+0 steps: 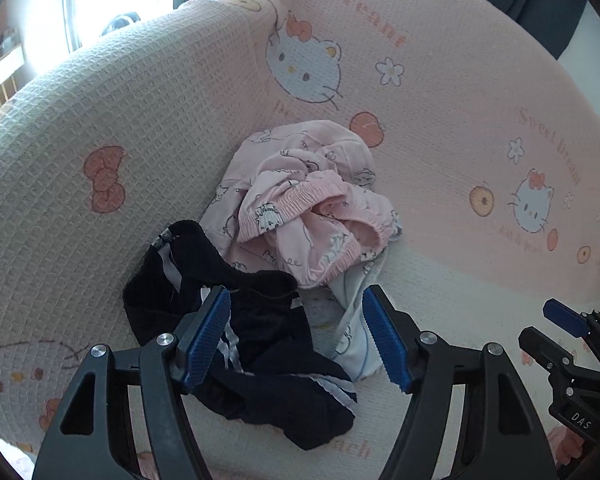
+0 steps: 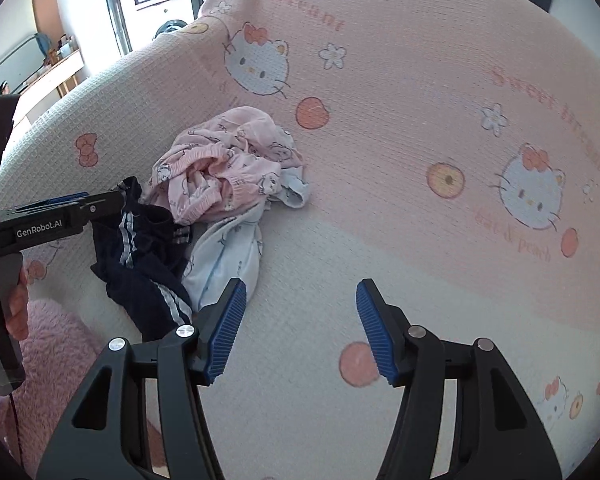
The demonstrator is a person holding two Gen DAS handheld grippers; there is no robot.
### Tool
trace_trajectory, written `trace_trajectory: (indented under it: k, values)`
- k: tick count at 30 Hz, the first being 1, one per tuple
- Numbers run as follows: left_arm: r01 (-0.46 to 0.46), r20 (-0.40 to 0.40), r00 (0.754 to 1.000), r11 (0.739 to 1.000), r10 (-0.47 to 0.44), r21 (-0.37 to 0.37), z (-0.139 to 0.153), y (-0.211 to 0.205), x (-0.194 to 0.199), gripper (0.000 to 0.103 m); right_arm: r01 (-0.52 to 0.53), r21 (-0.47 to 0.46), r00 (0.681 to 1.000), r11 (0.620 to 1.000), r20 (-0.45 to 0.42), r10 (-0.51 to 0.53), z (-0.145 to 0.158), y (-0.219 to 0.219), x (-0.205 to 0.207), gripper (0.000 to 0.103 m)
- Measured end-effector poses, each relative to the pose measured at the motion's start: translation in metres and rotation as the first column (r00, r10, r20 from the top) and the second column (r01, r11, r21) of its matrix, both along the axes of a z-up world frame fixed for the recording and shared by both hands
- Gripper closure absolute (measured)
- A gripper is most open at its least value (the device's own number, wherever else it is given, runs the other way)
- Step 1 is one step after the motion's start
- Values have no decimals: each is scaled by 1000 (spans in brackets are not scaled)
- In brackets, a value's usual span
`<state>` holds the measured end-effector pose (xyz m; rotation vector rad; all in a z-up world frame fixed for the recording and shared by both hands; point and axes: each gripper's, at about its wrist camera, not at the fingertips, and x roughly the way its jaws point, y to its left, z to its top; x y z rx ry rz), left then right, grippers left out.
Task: Fold clothes
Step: 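Reach both grippers toward the pink pajama pants in the clothes pile, then grasp the pants waistband with the left gripper while the right gripper grasps another waistband point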
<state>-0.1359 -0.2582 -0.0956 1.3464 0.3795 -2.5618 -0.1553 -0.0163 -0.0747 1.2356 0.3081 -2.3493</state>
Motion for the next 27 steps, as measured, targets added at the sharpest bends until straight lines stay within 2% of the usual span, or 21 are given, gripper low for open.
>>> trace_trajectory:
  k: [4,9,14,15,17,18,20,23,27]
  values:
    - [14,55,998,999,-12,-46,-24,-20,-39,32,-57,-9,998,998,40,57,-30,-47,-34,43]
    - [19,130,991,996,-8,-90,-58,-42,-72,32,-73,-66,993,995,91,79,-59,-87,-76,43]
    - [8,114,993,998,-2,-59,-75,-53,-83,32,-89,-59,984,994,148,97,-92,-118,-104,43]
    - [3,110,994,997,5,-72,-75,-53,-84,37,-82,-60,984,995,156,90,-98,-122,-108,45]
    - [-5,107,994,995,15,-98,-74,-53,-86,60,-62,-21,989,998,135,64,-104,-127,-112,66]
    - [-5,107,994,994,17,-109,-73,-53,-87,82,-57,5,991,998,120,56,-105,-128,-113,71]
    - [-2,105,994,994,13,-105,-68,-54,-88,88,-47,46,995,998,89,43,-103,-126,-111,89]
    - [22,63,998,995,-16,-99,-42,-46,-81,94,-21,94,998,995,59,16,-91,-117,-104,94]
    - [88,-36,995,987,-94,-136,15,-21,-64,96,-29,103,998,994,-59,35,-42,-102,-80,94]
